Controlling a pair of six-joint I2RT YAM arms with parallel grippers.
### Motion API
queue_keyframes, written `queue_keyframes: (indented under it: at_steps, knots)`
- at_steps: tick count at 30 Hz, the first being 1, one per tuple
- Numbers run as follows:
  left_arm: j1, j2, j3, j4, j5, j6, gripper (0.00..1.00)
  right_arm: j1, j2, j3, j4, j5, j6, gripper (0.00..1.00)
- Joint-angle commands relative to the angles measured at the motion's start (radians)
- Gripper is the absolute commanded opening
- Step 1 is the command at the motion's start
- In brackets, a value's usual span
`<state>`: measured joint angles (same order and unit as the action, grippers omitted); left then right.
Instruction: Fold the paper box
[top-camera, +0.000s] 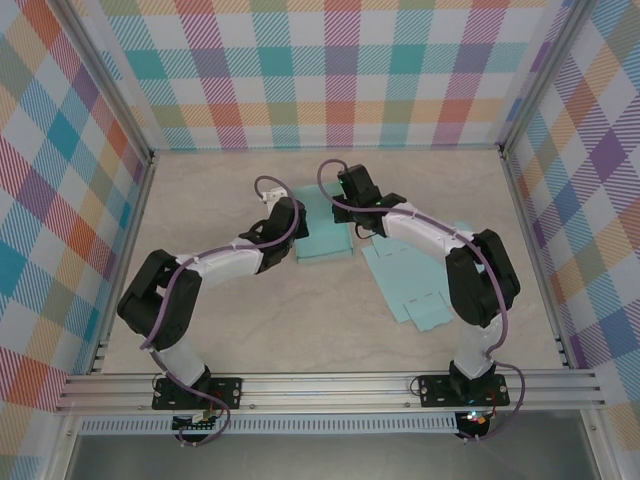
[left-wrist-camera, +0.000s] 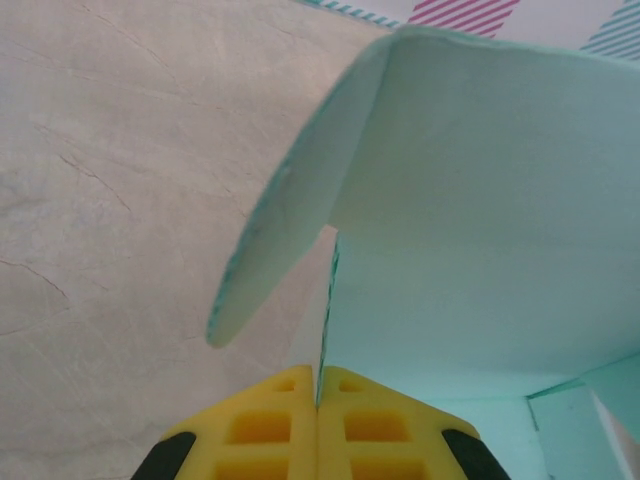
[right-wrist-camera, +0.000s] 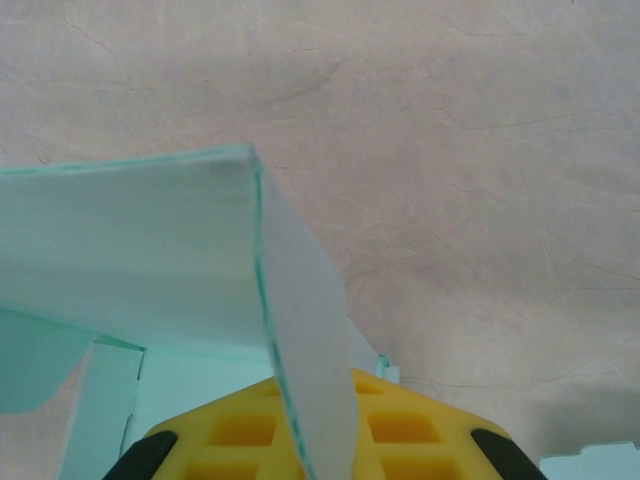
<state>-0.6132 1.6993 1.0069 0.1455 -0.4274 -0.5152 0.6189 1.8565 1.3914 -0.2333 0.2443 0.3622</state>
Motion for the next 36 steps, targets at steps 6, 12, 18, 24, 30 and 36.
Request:
queue_keyframes:
  at_steps: [6,12,18,24,30,36]
  knots:
    - [-0.07,0.028,-0.01,0.063,-0.012,-0.062,0.0,0.041,-0.028,-0.106,0.112,-0.043,0.033,0.13]
    - [-0.095,0.018,-0.059,0.074,-0.03,-0.07,0.0,0.051,-0.071,-0.193,0.155,-0.037,0.044,0.12]
    - [-0.119,0.002,-0.112,0.091,-0.046,-0.069,0.0,0.064,-0.118,-0.287,0.209,-0.034,0.047,0.11]
    - [-0.133,-0.028,-0.198,0.126,-0.034,-0.072,0.0,0.076,-0.164,-0.385,0.249,-0.038,0.05,0.11]
    - [-0.146,-0.071,-0.304,0.198,-0.004,-0.072,0.09,0.103,-0.187,-0.482,0.325,-0.031,0.044,0.11]
    - [-0.147,-0.122,-0.405,0.252,0.026,-0.074,0.26,0.118,-0.208,-0.6,0.436,-0.003,0.052,0.1]
